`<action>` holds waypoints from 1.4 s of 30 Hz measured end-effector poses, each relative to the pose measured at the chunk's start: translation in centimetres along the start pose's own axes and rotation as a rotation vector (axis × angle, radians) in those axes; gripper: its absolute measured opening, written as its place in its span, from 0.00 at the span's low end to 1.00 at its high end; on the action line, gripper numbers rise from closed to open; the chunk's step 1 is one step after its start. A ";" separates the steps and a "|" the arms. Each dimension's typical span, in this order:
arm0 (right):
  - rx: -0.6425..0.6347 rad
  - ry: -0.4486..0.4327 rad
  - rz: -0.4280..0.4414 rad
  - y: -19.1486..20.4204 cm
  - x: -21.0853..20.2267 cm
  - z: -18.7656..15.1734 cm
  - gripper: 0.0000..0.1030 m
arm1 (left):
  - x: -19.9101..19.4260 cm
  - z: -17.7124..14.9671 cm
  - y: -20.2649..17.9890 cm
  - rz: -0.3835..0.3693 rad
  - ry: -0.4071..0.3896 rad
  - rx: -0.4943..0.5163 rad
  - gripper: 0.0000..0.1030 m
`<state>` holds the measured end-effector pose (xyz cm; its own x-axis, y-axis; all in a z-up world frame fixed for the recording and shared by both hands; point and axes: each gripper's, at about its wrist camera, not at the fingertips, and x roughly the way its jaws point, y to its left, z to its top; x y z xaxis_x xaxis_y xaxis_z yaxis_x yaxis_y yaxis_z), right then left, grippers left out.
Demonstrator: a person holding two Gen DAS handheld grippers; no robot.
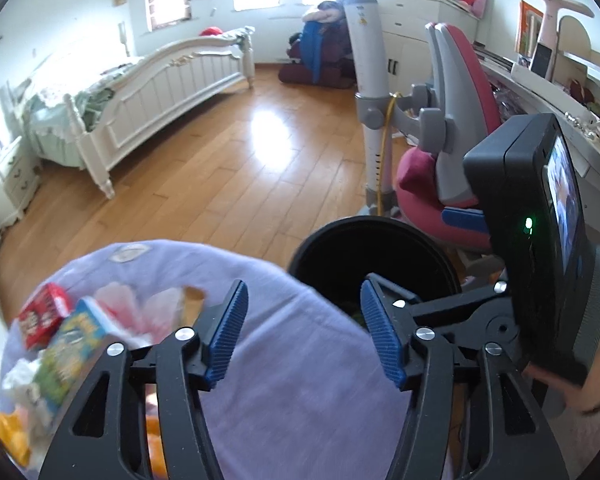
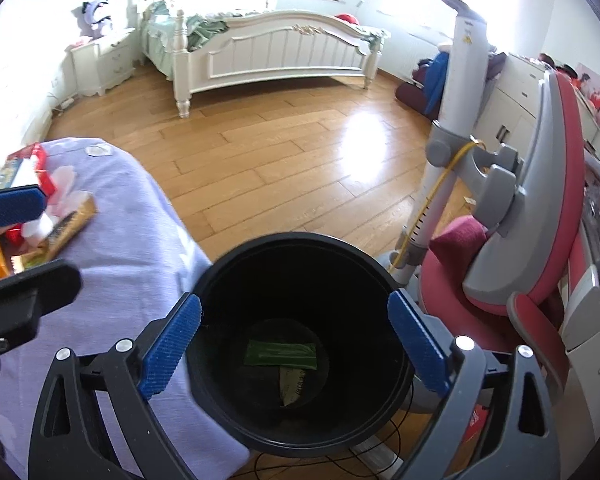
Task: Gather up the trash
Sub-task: 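Grasp the milk carton with the left tool while the right tool grasps the gold wrapper, then carry carton and gold wrapper over the bin and release both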
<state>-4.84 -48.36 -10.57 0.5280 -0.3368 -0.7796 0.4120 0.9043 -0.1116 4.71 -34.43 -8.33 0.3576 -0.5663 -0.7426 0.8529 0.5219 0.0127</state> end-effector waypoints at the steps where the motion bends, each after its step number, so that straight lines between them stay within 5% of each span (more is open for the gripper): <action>1: -0.003 -0.006 0.017 0.2 -0.2 0.1 0.91 | -0.7 -0.2 0.5 0.012 -0.007 -0.002 0.60; 7: -0.055 -0.038 0.219 3.6 -1.8 1.9 0.91 | -6.2 -2.7 7.1 0.137 -0.047 -0.020 0.64; 11: -0.108 -0.032 0.341 7.0 -2.2 3.0 0.91 | -7.1 -4.8 11.6 0.151 0.020 0.023 0.72; 17: -0.182 -0.040 0.379 9.9 -3.0 3.6 0.91 | -3.6 -5.9 14.5 0.185 0.153 0.164 0.72; 20: -0.209 -0.024 0.407 10.5 -3.0 3.5 0.91 | -1.4 -5.9 14.9 0.211 0.197 0.193 0.60; 24: -0.195 0.010 0.423 10.7 -1.8 3.5 0.87 | -2.1 -5.5 16.3 0.123 0.157 0.097 0.50; 33: -0.057 0.107 0.455 14.1 3.3 4.2 0.83 | -6.1 -5.8 17.0 0.167 0.061 -0.009 0.50; 37: -0.107 0.124 0.463 15.8 4.8 3.7 0.07 | -7.3 -6.0 17.2 0.184 0.054 -0.027 0.50; 42: -0.109 0.128 0.534 14.6 4.0 2.7 0.03 | -8.0 -6.3 16.9 0.200 0.051 -0.026 0.50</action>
<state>5.26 -37.20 -13.62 0.5453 0.2037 -0.8131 0.0296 0.9648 0.2615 13.93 -17.08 -6.39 0.4983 -0.4173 -0.7600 0.7568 0.6370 0.1465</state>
